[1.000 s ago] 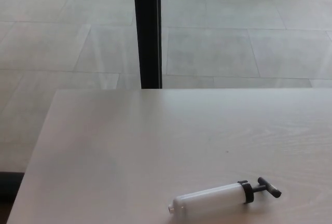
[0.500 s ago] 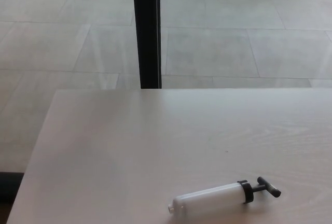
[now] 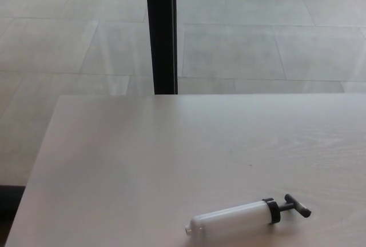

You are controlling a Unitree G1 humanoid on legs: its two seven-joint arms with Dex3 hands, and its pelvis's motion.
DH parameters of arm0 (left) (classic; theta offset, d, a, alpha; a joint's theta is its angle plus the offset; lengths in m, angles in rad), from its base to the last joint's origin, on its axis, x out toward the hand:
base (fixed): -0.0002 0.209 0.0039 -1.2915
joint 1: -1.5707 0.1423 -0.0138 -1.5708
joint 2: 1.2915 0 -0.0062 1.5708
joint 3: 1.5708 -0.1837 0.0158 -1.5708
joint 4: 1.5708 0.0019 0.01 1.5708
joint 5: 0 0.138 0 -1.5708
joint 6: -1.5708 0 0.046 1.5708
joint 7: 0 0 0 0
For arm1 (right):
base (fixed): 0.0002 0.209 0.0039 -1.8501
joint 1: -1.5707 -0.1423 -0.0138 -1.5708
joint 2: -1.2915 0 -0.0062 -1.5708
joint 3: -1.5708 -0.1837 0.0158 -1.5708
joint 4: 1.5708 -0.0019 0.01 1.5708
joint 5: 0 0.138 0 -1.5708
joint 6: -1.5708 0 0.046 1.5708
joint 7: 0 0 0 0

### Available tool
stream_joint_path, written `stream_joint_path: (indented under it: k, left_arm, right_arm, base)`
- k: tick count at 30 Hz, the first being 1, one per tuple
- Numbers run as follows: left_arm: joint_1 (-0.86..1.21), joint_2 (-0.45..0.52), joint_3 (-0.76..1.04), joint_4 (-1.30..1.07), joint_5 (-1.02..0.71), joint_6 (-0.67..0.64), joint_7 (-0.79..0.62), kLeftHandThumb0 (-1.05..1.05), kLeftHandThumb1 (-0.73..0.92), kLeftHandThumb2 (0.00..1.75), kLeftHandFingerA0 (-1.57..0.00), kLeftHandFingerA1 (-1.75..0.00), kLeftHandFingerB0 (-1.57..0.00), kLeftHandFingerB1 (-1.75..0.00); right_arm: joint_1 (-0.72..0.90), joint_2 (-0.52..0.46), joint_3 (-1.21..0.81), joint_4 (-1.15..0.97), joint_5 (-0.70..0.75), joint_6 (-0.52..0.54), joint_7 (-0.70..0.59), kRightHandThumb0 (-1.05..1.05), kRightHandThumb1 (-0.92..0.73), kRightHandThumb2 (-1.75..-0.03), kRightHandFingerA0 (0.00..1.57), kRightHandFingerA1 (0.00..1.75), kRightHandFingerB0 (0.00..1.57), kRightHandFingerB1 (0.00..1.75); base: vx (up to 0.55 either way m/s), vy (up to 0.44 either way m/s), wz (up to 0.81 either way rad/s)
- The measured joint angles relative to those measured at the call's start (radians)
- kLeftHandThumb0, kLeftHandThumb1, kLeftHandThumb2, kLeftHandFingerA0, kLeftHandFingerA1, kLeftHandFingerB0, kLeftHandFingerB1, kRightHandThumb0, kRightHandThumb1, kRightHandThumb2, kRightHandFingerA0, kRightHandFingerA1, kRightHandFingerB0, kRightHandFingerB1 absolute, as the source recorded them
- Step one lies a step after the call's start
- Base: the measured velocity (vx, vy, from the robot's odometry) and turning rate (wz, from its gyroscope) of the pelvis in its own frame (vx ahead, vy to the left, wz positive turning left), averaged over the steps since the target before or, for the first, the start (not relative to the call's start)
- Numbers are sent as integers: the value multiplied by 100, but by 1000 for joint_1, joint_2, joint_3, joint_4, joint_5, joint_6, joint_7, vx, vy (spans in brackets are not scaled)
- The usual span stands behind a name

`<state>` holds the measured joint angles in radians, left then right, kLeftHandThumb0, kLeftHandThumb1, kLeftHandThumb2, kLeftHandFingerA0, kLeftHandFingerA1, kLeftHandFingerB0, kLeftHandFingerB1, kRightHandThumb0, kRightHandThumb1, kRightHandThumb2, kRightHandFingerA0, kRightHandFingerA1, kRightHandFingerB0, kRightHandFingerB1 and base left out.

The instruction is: The robot uses its left hand to lift the air pump kept on the middle of the desk and use the right hand to pull out the handle

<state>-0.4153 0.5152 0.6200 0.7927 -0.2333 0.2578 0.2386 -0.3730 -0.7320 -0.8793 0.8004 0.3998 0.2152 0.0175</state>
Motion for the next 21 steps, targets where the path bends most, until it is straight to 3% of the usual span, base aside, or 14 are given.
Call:
stream_joint_path:
  k: [5,10,12,13,15,21]
  left_arm:
    - [-29,-65,-96,-182,4,7,5,-50,68,61,-70,-64,-60,-54]
    - [-34,-131,-214,-339,13,29,-1,-51,66,60,-74,-66,-63,-56]
    - [-38,-161,-283,-406,19,44,-5,-54,70,61,-72,-63,-62,-54]
    - [-41,-175,-320,-433,22,51,-9,-56,69,60,-74,-72,-72,-62]
    - [-43,-200,-391,-478,31,61,-15,-54,67,60,-76,-81,-75,-62]
    - [-43,-276,-615,-587,70,90,-32,-51,66,60,-71,-92,-66,-68]
  right_arm:
    - [-14,27,70,-99,0,9,8,-63,-66,-60,51,53,37,36]
    - [-17,78,149,-211,-1,22,10,-50,-73,-62,40,48,25,34]
    - [-17,107,191,-268,-1,29,10,-50,-73,-61,44,49,27,34]
    - [-18,122,211,-293,-1,32,10,-52,-72,-61,43,50,28,35]
    - [-18,149,246,-332,-2,38,10,-53,-67,-60,48,52,31,36]
    - [-22,220,330,-409,-4,53,8,-56,-67,-60,49,53,30,36]
  base:
    - [0,0,0]
    - [0,0,0]
    - [0,0,0]
    - [0,0,0]
    - [0,0,0]
    - [0,0,0]
